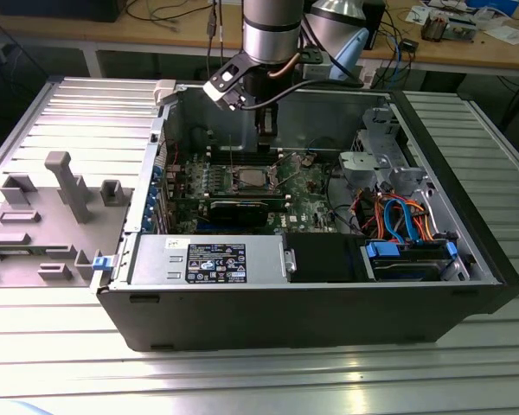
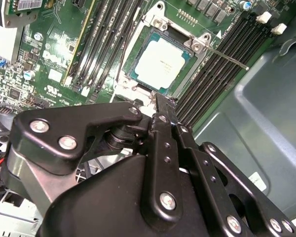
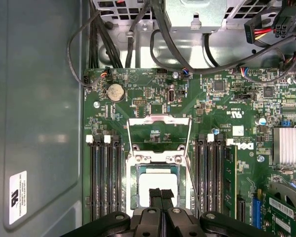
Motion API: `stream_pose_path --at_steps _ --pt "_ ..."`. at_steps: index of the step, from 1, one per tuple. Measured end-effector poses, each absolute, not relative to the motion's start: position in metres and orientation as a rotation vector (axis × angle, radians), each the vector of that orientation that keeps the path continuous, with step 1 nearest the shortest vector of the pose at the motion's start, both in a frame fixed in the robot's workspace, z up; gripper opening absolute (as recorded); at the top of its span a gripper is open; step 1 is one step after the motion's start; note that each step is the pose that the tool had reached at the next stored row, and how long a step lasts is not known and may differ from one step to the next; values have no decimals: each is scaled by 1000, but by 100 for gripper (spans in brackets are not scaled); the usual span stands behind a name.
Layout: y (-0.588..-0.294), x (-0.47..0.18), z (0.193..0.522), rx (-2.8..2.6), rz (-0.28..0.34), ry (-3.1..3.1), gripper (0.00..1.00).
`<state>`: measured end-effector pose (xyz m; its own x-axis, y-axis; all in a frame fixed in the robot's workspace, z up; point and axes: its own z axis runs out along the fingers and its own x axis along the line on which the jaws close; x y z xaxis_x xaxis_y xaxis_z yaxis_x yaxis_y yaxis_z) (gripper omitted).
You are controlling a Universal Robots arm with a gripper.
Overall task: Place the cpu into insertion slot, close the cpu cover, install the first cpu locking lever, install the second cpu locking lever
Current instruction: 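Close the cpu cover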
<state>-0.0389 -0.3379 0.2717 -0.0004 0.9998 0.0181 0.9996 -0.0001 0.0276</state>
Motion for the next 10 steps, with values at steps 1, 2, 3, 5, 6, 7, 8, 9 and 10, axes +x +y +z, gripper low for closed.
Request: stream_pose_path --at_steps 1,2,3,5,6,7,8,9,10 --pt "-338 -39 272 2216 51 2217 11" --pt "-338 -39 272 2216 51 2217 11" --pt "-338 -38 272 2216 51 2217 11" --pt "-338 -38 272 2216 51 2217 11" --pt "-338 -38 272 2216 51 2216 11" --pt "-338 -38 272 2216 51 2216 11" --pt "-338 -37 272 2216 51 2217 11" --pt "-338 -37 272 2216 51 2216 11" --pt "-338 -37 272 2216 51 2216 11"
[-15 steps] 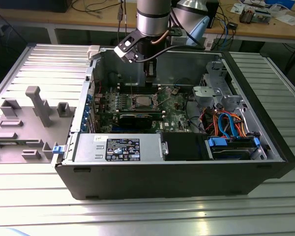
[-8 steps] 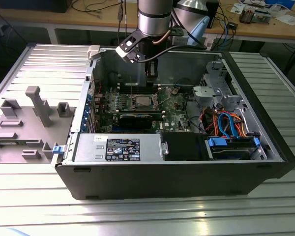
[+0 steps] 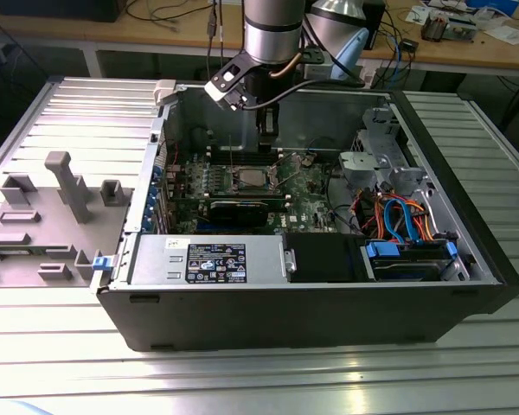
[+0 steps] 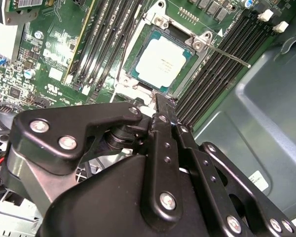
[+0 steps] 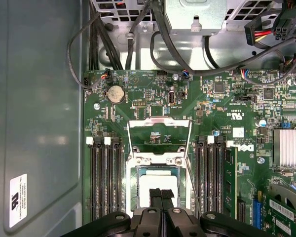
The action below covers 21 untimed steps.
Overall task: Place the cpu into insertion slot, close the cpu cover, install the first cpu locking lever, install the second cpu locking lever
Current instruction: 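Close the cpu cover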
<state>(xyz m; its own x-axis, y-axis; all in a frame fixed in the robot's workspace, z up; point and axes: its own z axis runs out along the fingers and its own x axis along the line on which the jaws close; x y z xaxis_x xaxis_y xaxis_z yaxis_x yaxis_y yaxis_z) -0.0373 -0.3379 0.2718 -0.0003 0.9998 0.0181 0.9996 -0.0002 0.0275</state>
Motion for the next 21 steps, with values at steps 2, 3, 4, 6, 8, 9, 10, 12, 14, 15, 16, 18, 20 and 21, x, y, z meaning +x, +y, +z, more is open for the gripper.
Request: stream_pose_path --at_steps 2,3,4,6,8,9,10,12,14,15,16,18,20,21 --pt "-338 -37 272 2216 51 2217 11" --pt "-338 -37 272 2216 51 2217 11" --pt "-338 -37 272 2216 51 2217 11" --pt "-338 -37 272 2216 50 2216 11" --pt "-338 -37 274 2216 51 2216 11" --pt "-338 -37 275 2216 50 2216 11" --pt "-338 -37 275 2216 50 2217 11" --pt "-338 -37 275 2216 50 2216 11" --pt "-338 -37 275 2216 50 2216 11" --pt "-338 -37 275 2216 50 2216 11" --pt "-338 -37 275 2216 50 2217 11" --pt "-338 -36 275 2216 50 2217 11" --pt "-338 -36 275 2216 50 2216 11" --pt "-338 -35 275 2216 50 2216 11"
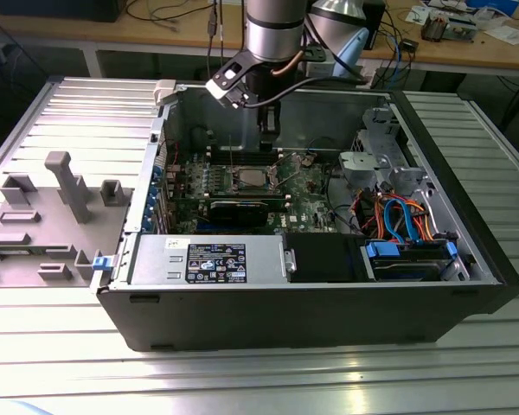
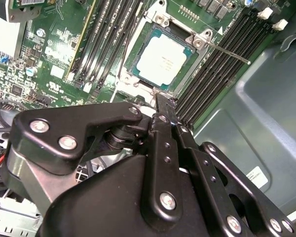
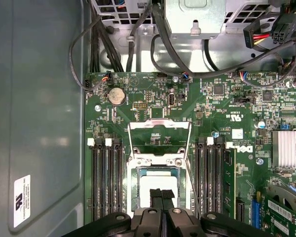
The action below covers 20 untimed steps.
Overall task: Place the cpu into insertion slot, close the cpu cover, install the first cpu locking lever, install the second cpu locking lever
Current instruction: 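Close the cpu cover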
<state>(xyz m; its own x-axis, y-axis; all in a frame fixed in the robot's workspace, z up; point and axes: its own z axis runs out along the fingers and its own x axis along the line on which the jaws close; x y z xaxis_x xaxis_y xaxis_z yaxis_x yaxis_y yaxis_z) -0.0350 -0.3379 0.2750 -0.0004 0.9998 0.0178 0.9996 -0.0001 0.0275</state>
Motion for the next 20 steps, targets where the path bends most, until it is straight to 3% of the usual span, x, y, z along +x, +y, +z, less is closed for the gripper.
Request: stream_pose_path --at_steps 20 --pt "-338 -22 272 2217 48 2217 11"
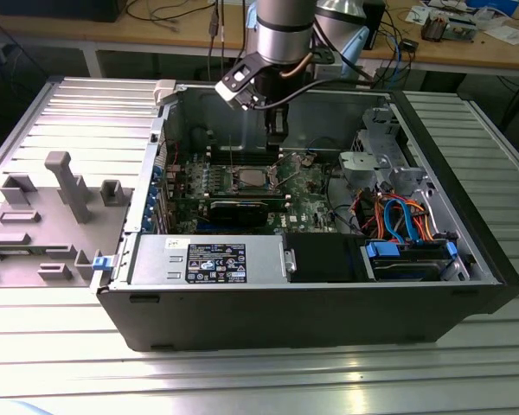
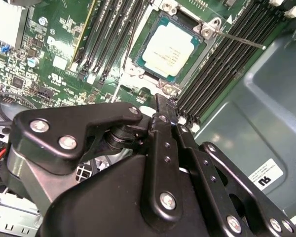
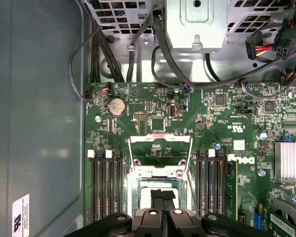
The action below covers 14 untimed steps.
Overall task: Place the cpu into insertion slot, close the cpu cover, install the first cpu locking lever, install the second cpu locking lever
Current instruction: 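Close the cpu cover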
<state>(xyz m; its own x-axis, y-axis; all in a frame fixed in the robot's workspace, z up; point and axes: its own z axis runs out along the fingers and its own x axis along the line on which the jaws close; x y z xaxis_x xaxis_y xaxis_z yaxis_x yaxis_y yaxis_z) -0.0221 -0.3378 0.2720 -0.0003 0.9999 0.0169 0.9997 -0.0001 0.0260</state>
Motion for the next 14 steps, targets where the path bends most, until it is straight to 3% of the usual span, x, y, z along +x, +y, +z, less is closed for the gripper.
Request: stream_pose_path --at_steps 14 --pt "-338 -19 271 2225 28 2225 11"
